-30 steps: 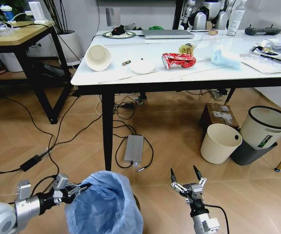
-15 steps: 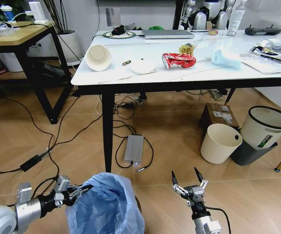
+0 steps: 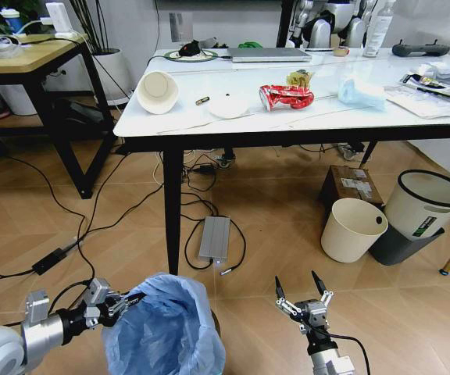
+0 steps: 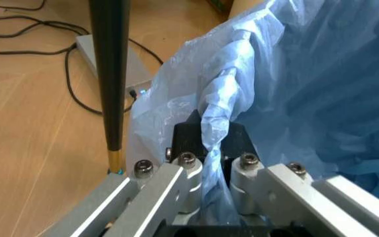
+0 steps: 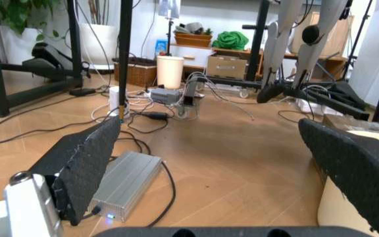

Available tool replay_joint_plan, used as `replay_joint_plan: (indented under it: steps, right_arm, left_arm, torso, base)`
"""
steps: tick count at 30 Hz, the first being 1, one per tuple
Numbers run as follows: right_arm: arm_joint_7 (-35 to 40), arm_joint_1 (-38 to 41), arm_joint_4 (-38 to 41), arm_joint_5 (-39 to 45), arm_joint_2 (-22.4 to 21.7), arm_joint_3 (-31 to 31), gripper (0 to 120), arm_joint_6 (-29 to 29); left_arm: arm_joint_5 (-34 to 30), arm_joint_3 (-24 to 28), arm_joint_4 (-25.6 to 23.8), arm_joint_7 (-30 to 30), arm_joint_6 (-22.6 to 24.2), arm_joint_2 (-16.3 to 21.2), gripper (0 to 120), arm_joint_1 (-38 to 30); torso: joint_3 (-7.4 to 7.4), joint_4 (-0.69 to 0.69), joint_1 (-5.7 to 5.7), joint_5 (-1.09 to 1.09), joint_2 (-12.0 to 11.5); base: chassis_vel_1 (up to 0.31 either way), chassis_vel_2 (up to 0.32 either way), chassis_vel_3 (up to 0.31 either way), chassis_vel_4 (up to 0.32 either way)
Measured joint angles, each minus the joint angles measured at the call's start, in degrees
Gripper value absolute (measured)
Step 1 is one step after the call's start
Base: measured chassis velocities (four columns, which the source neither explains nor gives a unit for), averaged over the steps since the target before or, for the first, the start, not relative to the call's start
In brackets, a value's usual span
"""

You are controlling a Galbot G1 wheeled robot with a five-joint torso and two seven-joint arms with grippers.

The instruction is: Pick up the trash bin and place the trash from the table into it.

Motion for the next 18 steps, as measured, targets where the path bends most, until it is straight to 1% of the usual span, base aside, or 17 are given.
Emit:
replay_joint_plan:
  steps: [5, 10, 18]
  right_arm:
    - [0.0, 0.0, -0.3, -0.8, 0.5, 0.1, 100, 0.1]
    - [0.0, 0.0, -0.4, -1.3, 0.6, 0.0, 100, 0.4]
    - [0.0, 0.5, -0.8, -1.8, 0.6, -0.4, 100, 0.4]
  left_arm:
    - [-1.5, -0.2, -0.3, -1.8, -0.7, 1.8, 0, 0.5]
    - [-1.8, 1.0, 0.1, -3.4, -0.4, 1.6, 0, -0.7]
    - [-1.0, 1.6, -0.1, -5.0, 0.5, 0.6, 0, -0.4]
  torso:
    - [0.00, 0.00, 0.00, 0.00, 0.0]
    - [0.00, 0.00, 0.00, 0.00, 0.0]
    - [0.00, 0.00, 0.00, 0.00, 0.0]
  base:
    - [0.000, 0.000, 0.000, 0.000]
    - [0.000, 0.000, 0.000, 0.000]
    - [0.000, 0.000, 0.000, 0.000]
